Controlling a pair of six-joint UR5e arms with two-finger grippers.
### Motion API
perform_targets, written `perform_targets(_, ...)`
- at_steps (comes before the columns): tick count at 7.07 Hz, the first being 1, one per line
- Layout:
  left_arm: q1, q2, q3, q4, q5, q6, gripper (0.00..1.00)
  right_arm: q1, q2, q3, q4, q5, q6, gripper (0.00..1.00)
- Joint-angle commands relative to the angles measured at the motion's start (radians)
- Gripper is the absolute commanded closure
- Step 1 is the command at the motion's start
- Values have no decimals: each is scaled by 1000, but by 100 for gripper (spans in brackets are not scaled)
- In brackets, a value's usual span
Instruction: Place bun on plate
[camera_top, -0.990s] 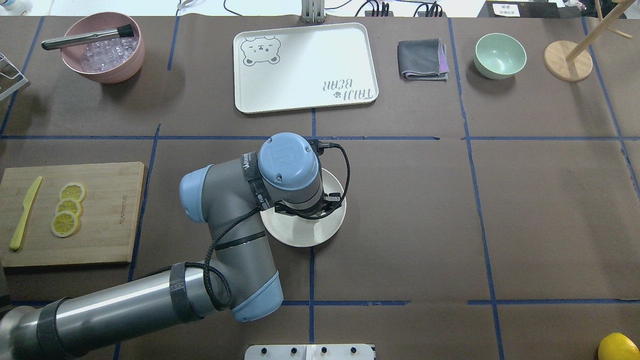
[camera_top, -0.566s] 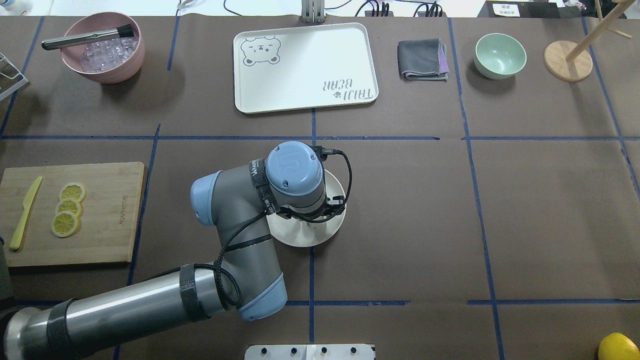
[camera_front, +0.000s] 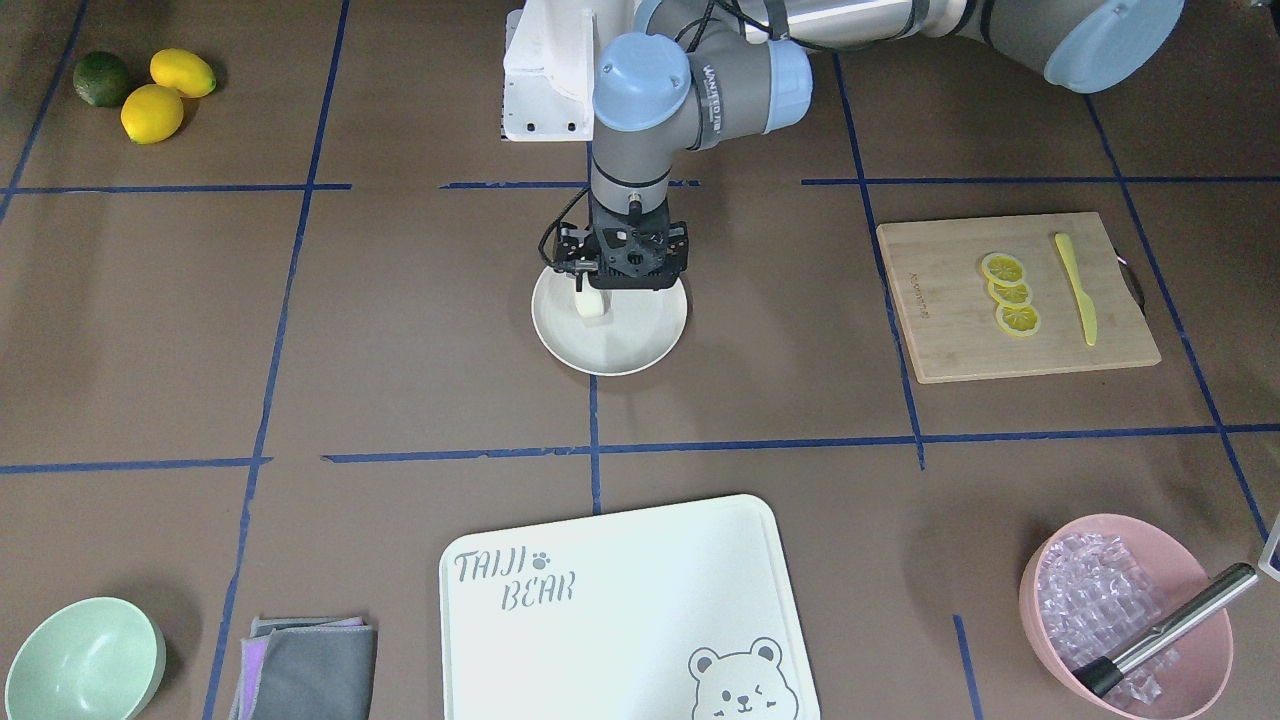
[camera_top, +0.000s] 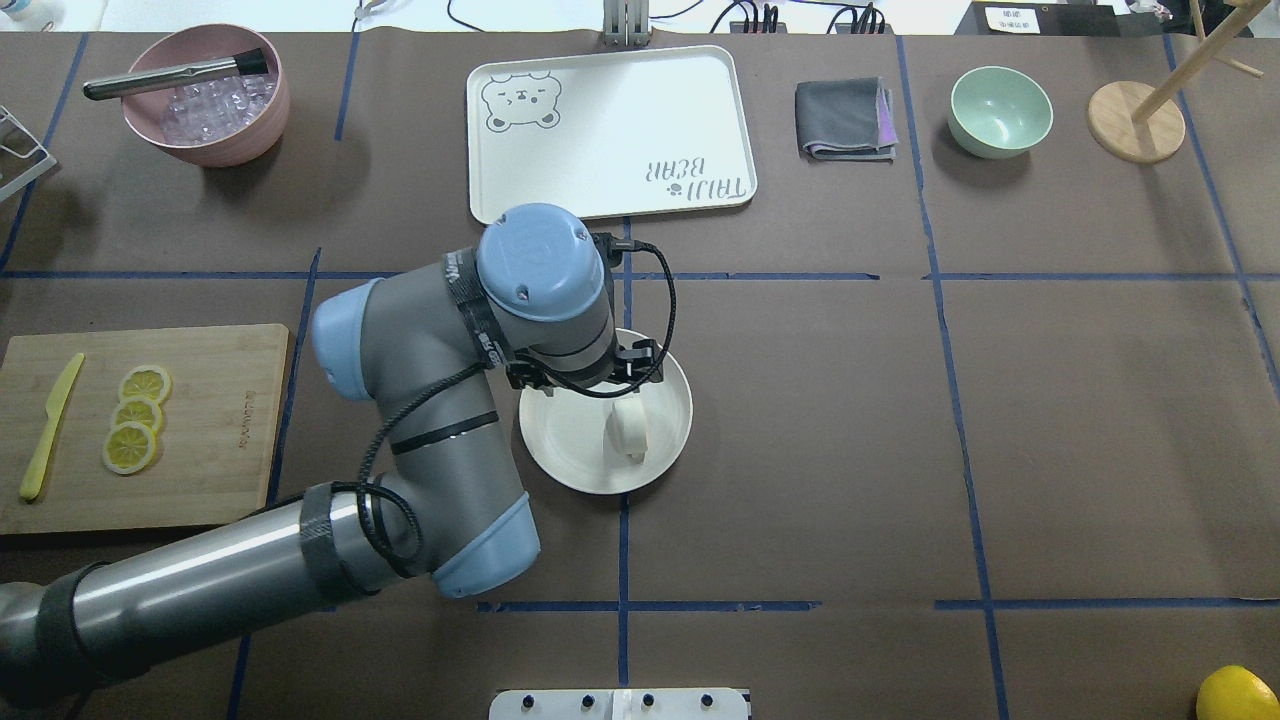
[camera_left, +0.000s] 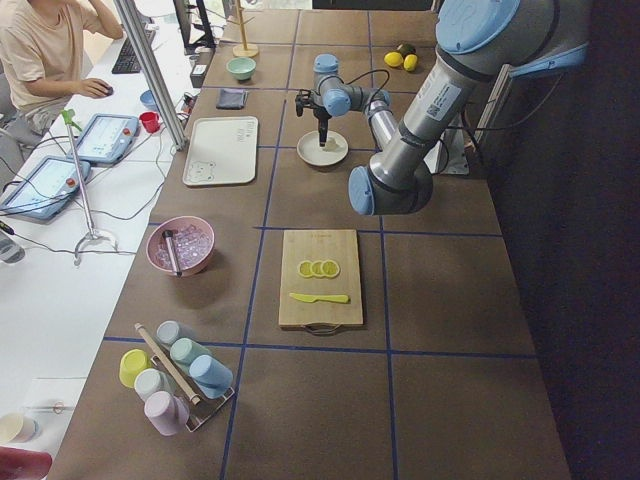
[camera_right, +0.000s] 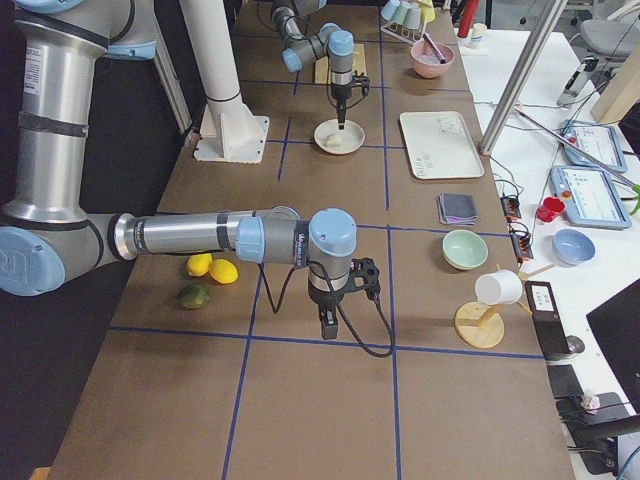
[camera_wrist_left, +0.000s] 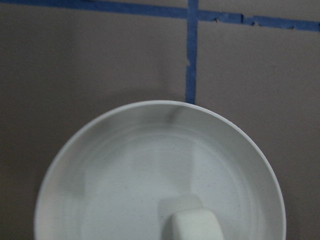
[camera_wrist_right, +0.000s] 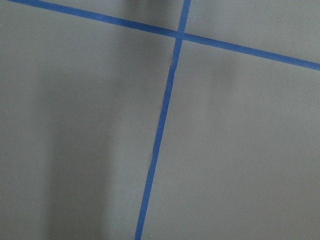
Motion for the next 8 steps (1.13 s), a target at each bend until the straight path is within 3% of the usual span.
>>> perform_targets(1, -131, 208, -199, 94, -62, 312, 1, 0, 0, -2, 0, 0, 0, 0)
perform_targets(2, -229, 264, -202, 86, -152, 514, 1, 0, -1, -2, 0, 0, 0, 0)
perform_targets(4, -529, 471, -200, 76, -385, 910, 1, 0, -1, -2, 0, 0, 0, 0)
perform_targets(6, -842, 654, -151, 76, -438, 1218, 1, 0, 0, -12, 0, 0, 2, 0)
perform_targets(8, -1020, 737, 8, 68, -435, 1234, 0, 23, -1, -23, -1, -3, 2, 0)
